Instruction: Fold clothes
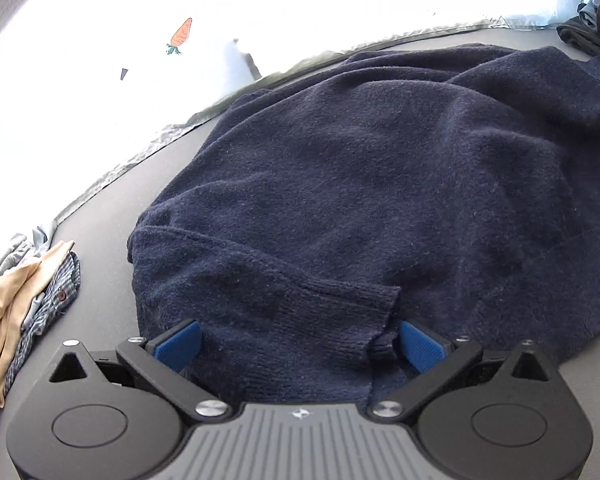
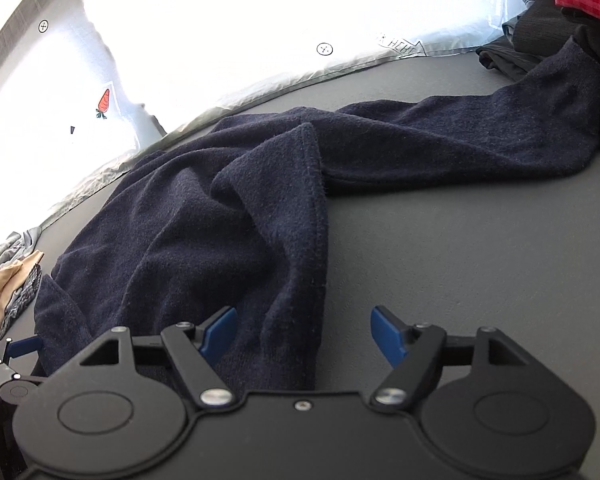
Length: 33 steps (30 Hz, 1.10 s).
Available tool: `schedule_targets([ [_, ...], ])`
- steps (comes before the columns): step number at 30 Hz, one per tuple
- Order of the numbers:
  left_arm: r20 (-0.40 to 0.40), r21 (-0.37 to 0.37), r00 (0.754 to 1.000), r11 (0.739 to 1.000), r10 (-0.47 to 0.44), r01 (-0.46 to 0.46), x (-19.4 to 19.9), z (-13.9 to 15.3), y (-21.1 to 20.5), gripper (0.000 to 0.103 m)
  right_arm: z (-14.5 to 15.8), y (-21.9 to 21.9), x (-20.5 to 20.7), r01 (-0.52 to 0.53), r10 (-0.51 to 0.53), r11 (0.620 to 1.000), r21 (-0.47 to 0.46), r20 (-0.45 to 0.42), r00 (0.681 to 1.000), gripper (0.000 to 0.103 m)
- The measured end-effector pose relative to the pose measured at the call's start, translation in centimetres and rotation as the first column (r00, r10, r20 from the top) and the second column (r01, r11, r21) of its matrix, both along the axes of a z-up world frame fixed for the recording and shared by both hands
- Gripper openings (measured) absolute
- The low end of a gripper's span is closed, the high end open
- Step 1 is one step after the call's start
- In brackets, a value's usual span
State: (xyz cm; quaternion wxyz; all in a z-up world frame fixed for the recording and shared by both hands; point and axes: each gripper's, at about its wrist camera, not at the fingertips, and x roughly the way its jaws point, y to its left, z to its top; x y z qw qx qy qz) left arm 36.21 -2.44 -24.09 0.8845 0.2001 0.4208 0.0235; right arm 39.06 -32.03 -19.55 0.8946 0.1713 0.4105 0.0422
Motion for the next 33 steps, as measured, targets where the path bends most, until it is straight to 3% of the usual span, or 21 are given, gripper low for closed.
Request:
schedule_targets([
  [7, 0.07, 0.086, 0.989, 0.987, 0.127, -0.133, -0.8, 1.0, 2.3, 0.103, -0.4, -0.1, 0.0, 0.013, -0.014, 0.999, -0.046, -0.021, 1.0, 0.075],
  [11, 0.11, 0.114, 0.969, 0.966, 0.222, -0.234, -1.3, 1.6, 4.0, 0.103, -0.7, -0.4, -0.1, 0.021, -0.022, 0.999, -0.049, -0.033, 0.999, 0.075],
  [13, 0.094, 0.045, 0.932, 0.934, 0.349, -0.354, -1.3, 1.8, 6.3, 0.103, -0.8, -0.3, 0.1, 0.015, -0.016, 0.999, -0.039, -0.042, 0.999, 0.075],
  [15, 0.042, -0.092, 0.898, 0.897, 0.437, -0.432, -1.2, 2.2, 8.7, 0.103, -0.9, 0.0, 0.2, -0.008, 0.006, 0.999, -0.036, -0.042, 0.999, 0.075],
  [17, 0.014, -0.225, 0.887, 0.866, 0.461, -0.447, -1.6, 3.0, 10.1, 0.103, -0.8, 0.6, 0.4, -0.041, 0.039, 0.998, -0.041, -0.04, 0.998, 0.075],
  [18, 0.023, -0.268, 0.894, 0.864, 0.448, -0.426, -1.8, 3.5, 10.1, 0.103, -0.8, 0.8, 0.4, -0.053, 0.051, 0.997, -0.048, -0.039, 0.998, 0.075],
  [21, 0.069, -0.31, 0.938, 0.901, 0.339, -0.303, -2.0, 4.7, 7.9, 0.103, -0.8, 1.4, 0.5, -0.076, 0.073, 0.995, -0.066, -0.041, 0.996, 0.075],
  [25, 0.07, -0.283, 0.991, 0.955, 0.114, -0.09, -0.6, 4.3, 3.3, 0.103, -1.0, 1.5, 0.5, -0.068, 0.065, 0.996, -0.059, -0.048, 0.997, 0.074],
  [28, 0.033, -0.222, 0.999, 0.974, -0.04, 0.047, 0.4, 3.3, 0.1, 0.098, -1.2, 1.4, 0.3, -0.061, 0.059, 0.997, -0.055, -0.048, 0.997, 0.074],
  [29, 0.007, -0.199, 0.997, 0.977, -0.081, 0.081, 0.7, 2.7, -0.9, 0.091, -1.2, 1.3, 0.2, -0.059, 0.056, 0.997, -0.056, -0.046, 0.997, 0.073],
  [30, -0.026, -0.179, 0.994, 0.978, -0.11, 0.103, 1.1, 1.9, -1.7, 0.083, -1.2, 1.3, 0.1, -0.056, 0.054, 0.997, -0.055, -0.044, 0.998, 0.073],
  [33, -0.114, -0.15, 0.986, 0.983, -0.12, 0.102, 2.1, -0.2, -2.8, 0.075, -1.2, 1.0, 0.0, -0.05, 0.048, 0.998, -0.048, -0.039, 0.998, 0.07],
])
